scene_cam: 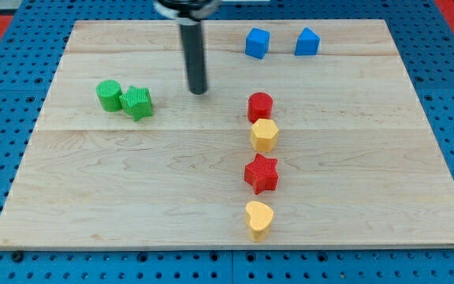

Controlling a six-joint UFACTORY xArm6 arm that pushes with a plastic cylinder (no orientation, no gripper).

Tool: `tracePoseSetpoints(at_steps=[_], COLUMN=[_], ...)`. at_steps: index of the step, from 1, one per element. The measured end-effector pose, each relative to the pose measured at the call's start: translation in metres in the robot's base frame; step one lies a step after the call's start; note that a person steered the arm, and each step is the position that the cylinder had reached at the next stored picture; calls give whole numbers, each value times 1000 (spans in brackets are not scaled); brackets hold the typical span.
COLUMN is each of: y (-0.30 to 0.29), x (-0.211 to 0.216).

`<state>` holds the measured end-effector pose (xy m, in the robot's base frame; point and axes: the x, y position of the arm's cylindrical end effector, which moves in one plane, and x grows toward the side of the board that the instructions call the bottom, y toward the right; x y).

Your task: Move the hexagon diagonal to the blue cube

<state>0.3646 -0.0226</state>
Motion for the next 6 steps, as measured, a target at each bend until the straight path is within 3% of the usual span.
tracePoseSetpoints(at_steps=[2,3,4,6], y=[121,177,182,55], x=[-10,45,103,109])
